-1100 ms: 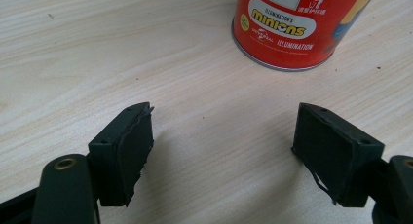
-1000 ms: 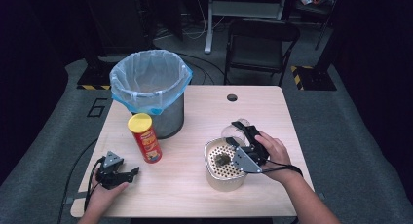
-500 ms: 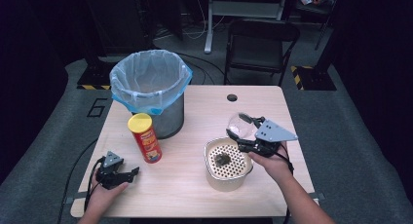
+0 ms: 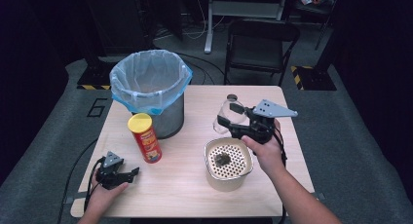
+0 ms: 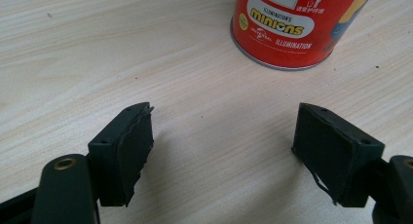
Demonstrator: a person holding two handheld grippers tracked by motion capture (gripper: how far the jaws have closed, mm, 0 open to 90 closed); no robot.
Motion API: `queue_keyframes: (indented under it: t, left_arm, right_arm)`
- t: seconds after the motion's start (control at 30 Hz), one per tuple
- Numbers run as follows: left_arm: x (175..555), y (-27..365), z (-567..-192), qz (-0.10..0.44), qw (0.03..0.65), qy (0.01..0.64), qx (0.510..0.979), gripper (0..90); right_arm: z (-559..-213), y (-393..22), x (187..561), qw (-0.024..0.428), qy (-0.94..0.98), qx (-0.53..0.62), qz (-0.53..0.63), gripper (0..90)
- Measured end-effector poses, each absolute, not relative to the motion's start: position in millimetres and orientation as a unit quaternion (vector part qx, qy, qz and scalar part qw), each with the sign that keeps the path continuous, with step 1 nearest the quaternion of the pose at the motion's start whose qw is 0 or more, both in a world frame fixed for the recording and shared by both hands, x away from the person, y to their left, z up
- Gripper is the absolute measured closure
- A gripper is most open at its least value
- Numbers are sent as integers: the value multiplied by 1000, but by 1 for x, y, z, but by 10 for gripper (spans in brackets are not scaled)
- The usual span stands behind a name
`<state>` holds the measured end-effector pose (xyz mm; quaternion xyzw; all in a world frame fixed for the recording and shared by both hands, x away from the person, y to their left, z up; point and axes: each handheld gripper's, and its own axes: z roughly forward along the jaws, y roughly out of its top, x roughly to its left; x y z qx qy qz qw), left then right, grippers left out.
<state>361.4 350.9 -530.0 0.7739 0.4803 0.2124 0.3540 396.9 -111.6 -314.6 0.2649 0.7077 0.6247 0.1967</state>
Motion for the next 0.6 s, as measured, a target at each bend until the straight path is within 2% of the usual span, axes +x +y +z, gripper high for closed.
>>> queue_keyframes:
  t: [0.2,0.27,0.33,0.6]
  left_arm:
    - [362,351,-530,210,353,478,776,207]
    - [362,351,-530,208,354,479,776,200]
    - [362,350,-531,211,355,476,777,190]
    - [363,349,-531,206,353,469,783,144]
  right_arm:
    - [-277,-79,416,206,706,246,631,357]
    - [-277,-79,416,206,706,246,631,357]
    - [-258,-58,435,189,702,254,638,358]
    - [-231,0,470,201,712,245,627,356]
